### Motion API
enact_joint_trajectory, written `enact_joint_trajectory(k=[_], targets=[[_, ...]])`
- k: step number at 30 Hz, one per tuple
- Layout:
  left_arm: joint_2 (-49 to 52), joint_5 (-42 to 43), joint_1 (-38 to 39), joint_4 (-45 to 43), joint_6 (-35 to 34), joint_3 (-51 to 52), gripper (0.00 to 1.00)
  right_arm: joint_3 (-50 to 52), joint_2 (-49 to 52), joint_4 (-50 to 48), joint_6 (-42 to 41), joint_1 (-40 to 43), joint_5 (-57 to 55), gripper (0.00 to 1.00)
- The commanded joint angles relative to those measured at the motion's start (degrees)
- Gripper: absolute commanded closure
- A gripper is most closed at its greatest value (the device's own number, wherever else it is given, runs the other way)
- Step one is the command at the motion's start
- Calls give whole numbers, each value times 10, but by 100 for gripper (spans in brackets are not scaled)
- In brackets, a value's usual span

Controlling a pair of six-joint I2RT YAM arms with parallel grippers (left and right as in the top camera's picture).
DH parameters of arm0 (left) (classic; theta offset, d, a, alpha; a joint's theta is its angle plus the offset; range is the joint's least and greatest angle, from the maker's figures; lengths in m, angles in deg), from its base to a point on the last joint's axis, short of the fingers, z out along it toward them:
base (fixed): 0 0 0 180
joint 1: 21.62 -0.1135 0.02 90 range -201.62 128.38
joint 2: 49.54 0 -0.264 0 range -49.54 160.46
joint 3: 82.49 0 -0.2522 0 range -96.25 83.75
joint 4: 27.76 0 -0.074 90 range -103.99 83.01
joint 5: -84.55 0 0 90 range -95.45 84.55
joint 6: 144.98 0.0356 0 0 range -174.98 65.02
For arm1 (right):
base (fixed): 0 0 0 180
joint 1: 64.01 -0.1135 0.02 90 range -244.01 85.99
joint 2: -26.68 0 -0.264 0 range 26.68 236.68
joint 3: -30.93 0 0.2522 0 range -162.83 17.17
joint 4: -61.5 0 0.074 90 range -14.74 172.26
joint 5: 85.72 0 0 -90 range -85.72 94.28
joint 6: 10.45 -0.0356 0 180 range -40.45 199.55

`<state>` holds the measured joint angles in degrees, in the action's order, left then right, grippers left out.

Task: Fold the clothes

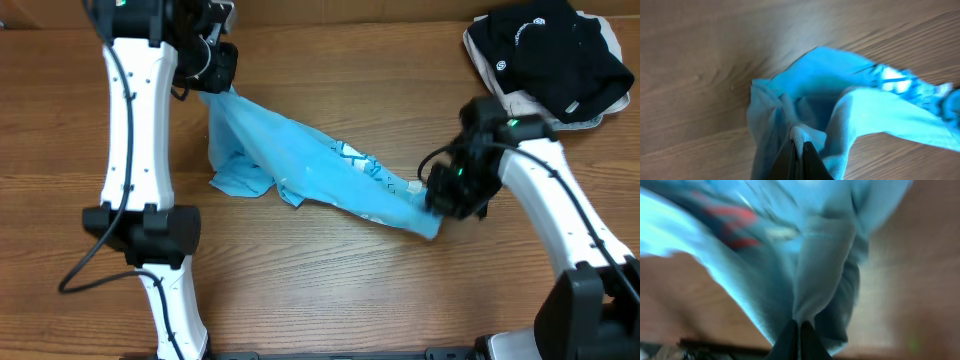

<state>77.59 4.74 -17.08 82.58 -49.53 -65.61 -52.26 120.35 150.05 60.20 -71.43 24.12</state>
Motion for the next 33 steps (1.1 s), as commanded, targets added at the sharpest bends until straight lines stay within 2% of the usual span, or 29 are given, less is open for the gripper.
enact_joint_trajectory(k=[1,6,7,8,10,13,15,19,25,33], targets=[[40,-49,1,2,-26,24,96,73,1,-19,-22,-23,60,96],[67,-57,-10,0,-27,27,96,146,1,-52,-47,-60,87,94],[68,-57,-12,-4,-27,27,96,147,1,-53,-47,-65,87,86],[69,-57,-14,-9,-27,27,96,146,1,-55,-47,-69,87,73],[69,-57,-15,-19,-27,27,96,143,-2,-66,-49,-70,87,53],[69,-57,-15,-29,-27,27,96,140,-15,-90,-70,-68,75,39],[69,-57,-15,-34,-27,27,96,139,-24,-101,-85,-67,59,36],[69,-57,-15,-45,-27,27,96,140,-26,-122,-91,-71,39,35],[69,-57,-15,-60,-27,27,96,140,-25,-126,-151,-84,-80,35],[69,-57,-15,-60,-27,27,96,150,-25,-139,-154,-84,-93,37]])
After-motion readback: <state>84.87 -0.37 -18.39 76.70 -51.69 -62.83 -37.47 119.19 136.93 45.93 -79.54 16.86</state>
